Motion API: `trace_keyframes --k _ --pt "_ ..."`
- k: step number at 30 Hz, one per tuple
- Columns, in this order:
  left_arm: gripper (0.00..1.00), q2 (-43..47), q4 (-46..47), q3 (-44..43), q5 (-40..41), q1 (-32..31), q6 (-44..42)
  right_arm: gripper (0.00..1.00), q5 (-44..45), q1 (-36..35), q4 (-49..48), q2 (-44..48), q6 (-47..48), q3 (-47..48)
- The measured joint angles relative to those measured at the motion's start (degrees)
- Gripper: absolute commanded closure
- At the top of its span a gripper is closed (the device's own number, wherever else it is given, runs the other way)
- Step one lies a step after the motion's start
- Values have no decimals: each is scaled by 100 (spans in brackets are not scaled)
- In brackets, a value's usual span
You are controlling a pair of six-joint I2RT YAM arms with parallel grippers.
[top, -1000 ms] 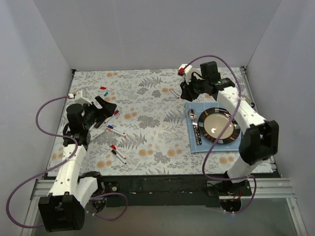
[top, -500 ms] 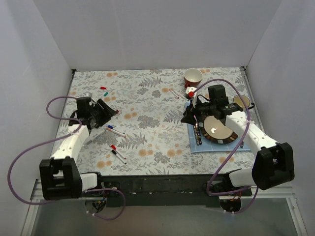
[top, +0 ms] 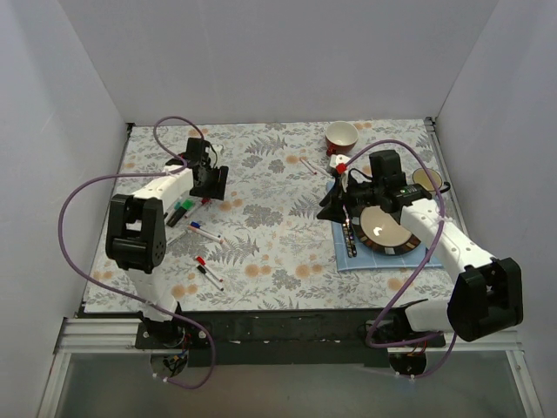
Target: Open the pen caps
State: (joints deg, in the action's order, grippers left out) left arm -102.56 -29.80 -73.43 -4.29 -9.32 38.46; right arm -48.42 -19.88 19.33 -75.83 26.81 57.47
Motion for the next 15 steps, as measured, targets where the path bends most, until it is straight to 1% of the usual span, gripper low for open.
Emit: trace_keyframes --k 2,6,7,15 --pt "46 -321 -210 -120 262 -96 -304 49 -74 0 -11 26 -2 -24" --pt "48 -612 -455 -356 538 -87 -723 49 -166 0 -17 26 0 -50" --pt "50 -654 -472 -422 566 -83 -807 49 -186 0 -24 26 0 -66" --pt "57 -1134 -516 -903 579 11 -1123 49 -232 0 -20 22 0 -111"
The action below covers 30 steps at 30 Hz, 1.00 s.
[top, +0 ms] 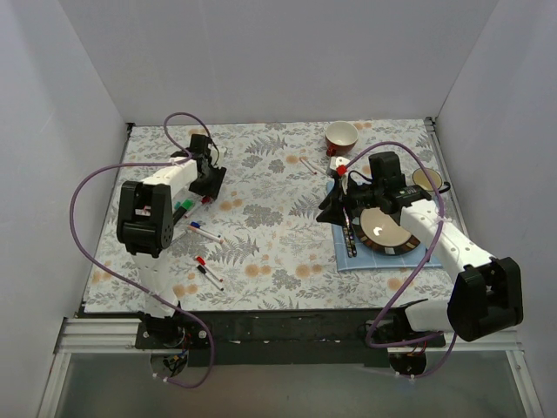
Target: Open the pen caps
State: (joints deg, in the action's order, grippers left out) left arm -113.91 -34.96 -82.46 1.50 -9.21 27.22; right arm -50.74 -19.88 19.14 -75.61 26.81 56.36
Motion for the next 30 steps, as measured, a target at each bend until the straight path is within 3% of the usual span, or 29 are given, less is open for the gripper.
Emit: trace_keyframes --k 14,18,19,24,30 --pt "68 -214 -72 -92 -341 271 -13 50 -2 0 -2 -28 0 0" --pt "83 -214 -63 -74 -415 267 28 50 -4 0 -2 -28 0 0" --pt "91 -214 -66 -68 -442 267 33 50 -4 0 -2 -28 0 0" --pt "100 -214 -46 -57 -518 267 179 50 -4 0 -2 -28 0 0" --pt "100 -22 393 306 -732 273 470 50 -44 0 -4 -28 0 -2"
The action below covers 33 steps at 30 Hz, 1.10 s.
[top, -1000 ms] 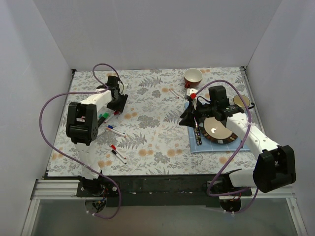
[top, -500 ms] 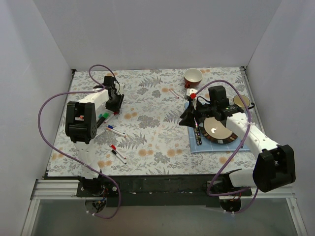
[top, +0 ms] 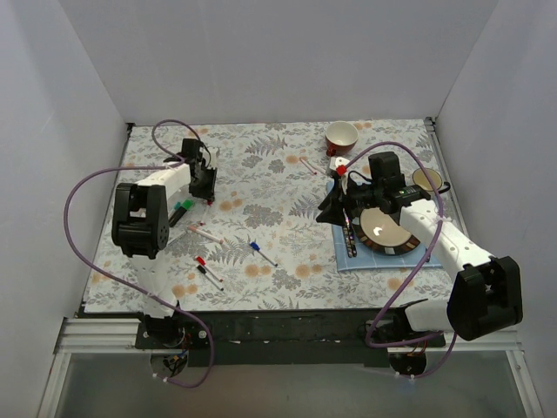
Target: Open the pen caps
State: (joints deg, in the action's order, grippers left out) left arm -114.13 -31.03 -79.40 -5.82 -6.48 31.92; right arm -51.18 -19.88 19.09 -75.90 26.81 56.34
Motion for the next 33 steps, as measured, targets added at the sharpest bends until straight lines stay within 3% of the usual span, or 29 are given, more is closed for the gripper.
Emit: trace_keyframes --k 8,12,15,21,26,33 --pt "100 986 1272 1287 -1119 -2 1204 46 -221 -2 -39 -122 -50 -31" --pt "100 2094 3047 2621 -1919 -17 2793 31 -431 -13 -223 -326 -256 -190" --pt "100 2863 4699 3797 -2044 -208 4221 23 -649 -39 -566 -474 -638 -428" --pt "100 3379 7088 5287 -1108 -1722 6013 7 -907 -79 -2354 -481 -2297 -1386" --pt "100 3366 8225 5471 -72 -3027 6607 11 -647 -94 -3733 -269 -3617 -2124" --pt "100 2964 9254 5469 1182 -3960 6822 21 -295 -114 -4470 -293 -4492 -2155"
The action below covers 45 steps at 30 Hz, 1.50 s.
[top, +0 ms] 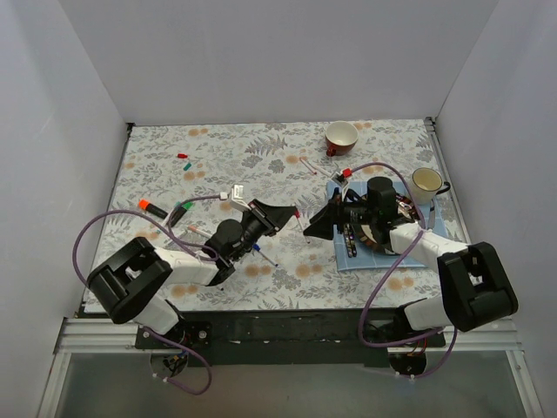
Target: Open the pen caps
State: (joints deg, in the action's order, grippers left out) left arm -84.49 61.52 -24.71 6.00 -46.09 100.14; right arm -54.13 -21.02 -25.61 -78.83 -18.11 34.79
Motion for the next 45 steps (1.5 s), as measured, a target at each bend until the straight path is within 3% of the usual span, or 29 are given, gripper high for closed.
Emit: trace_keyframes --k 5,6,8,11,13,14,16,17,18,19,21,23,34,37,39,45 --pt "100 -435 243 -63 420 -323 -4 41 -66 -7 -358 -149 -372 -2" --pt "100 -509 304 -74 468 -363 -17 53 -92 -9 -396 -181 -433 -2" --pt "100 -643 411 -131 522 -413 -59 67 -155 -13 -470 -260 -492 0" --pt "100 -728 568 -170 555 -435 -184 77 -269 -31 -498 -382 -608 4" --pt "100 -758 616 -170 570 -435 -275 88 -358 -61 -503 -437 -627 33" --pt "100 -767 651 -170 575 -435 -310 98 -341 -81 -498 -455 -614 48" --pt "96 -769 710 -170 601 -435 -407 99 -350 -70 -450 -494 -601 103" --pt "88 -774 734 -170 595 -435 -439 99 -350 -72 -411 -503 -581 131" --pt "66 -778 765 -170 581 -435 -466 99 -348 -74 -361 -505 -544 173" --pt "58 -782 804 -170 560 -433 -496 99 -350 -74 -323 -505 -516 203" --pt "50 -800 879 -190 450 -428 -522 99 -352 -85 -205 -505 -376 264" --pt "49 -822 870 -304 262 -433 -546 99 -345 -111 -28 -501 -179 319" --pt "69 -883 313 -623 -87 -420 -881 99 -376 -114 686 -376 632 496" --pt "81 -881 170 -682 -122 -422 -973 99 -420 -118 868 -378 817 568" --pt "99 -870 70 -702 -127 -417 -1084 99 -479 -118 979 -378 962 629" --pt "100 -708 -229 -719 -129 -420 -1357 99 -579 -127 1250 -422 1235 745"
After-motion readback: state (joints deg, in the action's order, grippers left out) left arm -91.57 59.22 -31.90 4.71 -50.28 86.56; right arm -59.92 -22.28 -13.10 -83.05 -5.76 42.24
